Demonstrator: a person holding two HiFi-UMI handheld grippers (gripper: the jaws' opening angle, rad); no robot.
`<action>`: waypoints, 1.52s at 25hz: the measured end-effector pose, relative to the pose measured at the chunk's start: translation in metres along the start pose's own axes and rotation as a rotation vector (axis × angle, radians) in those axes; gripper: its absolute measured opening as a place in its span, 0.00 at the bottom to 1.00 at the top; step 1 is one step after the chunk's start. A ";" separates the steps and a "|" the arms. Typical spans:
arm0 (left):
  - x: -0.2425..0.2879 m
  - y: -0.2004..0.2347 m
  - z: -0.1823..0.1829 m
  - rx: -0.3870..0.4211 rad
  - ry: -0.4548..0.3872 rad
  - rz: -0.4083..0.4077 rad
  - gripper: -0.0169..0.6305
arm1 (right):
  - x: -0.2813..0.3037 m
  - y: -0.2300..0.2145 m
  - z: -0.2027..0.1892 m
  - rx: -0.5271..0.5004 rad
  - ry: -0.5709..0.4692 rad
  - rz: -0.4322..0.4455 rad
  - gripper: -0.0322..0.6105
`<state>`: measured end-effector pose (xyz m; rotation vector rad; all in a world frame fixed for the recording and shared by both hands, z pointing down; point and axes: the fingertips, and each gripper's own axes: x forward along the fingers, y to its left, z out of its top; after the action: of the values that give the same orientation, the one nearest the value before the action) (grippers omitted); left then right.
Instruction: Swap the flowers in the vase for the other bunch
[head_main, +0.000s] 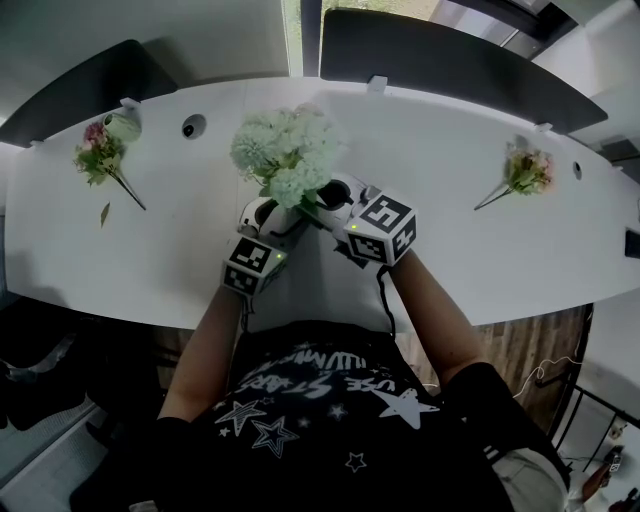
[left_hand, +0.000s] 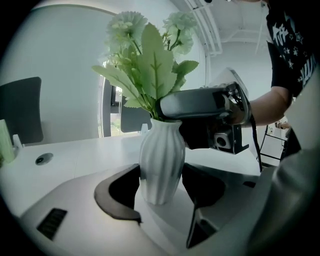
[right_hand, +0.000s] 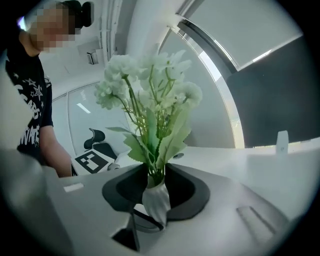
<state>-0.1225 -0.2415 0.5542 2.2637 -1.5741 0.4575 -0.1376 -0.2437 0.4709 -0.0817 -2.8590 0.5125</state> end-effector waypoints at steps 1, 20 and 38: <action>0.000 0.000 0.000 -0.003 -0.002 0.001 0.45 | 0.001 0.000 0.000 -0.015 0.001 -0.005 0.21; 0.000 0.001 -0.007 -0.003 0.007 0.004 0.45 | -0.022 0.001 0.053 0.018 -0.182 -0.057 0.17; 0.003 -0.009 0.003 0.010 0.017 -0.020 0.45 | -0.102 0.015 0.121 0.003 -0.403 -0.277 0.16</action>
<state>-0.1124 -0.2425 0.5519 2.2752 -1.5423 0.4792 -0.0675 -0.2802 0.3327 0.4628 -3.1792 0.5248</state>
